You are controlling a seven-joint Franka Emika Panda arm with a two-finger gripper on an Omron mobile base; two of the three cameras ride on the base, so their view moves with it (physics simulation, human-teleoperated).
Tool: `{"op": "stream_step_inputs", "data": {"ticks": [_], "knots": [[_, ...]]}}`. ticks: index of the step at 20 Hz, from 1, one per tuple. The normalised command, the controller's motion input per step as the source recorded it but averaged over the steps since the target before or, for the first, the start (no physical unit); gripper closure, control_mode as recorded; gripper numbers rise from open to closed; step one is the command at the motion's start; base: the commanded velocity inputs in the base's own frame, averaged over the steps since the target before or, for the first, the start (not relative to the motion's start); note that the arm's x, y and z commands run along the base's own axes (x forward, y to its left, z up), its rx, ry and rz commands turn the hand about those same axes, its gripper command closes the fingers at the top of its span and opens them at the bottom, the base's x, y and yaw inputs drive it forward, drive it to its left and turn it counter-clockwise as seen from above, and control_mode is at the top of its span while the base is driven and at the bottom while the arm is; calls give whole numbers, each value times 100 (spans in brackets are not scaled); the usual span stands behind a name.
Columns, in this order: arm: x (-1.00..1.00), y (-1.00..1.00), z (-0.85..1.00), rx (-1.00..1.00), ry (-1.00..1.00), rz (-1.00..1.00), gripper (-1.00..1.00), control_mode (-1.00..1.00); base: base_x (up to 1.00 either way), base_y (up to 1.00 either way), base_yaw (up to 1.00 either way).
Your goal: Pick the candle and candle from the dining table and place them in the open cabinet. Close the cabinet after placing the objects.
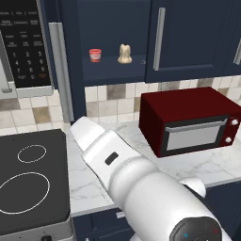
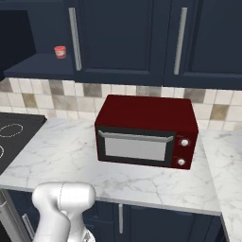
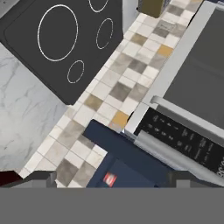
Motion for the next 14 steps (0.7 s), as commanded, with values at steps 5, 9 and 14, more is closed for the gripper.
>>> {"op": "stream_step_inputs", "data": {"ticks": [5,9,14], "knots": [[38,17,-1,-9,2,-9,-100,-100,0,0,0],[29,41,-9,-10,1,-12,-100,-100,0,0,0],[9,51,-12,-11,0,-14,-100,-100,0,0,0]]}}
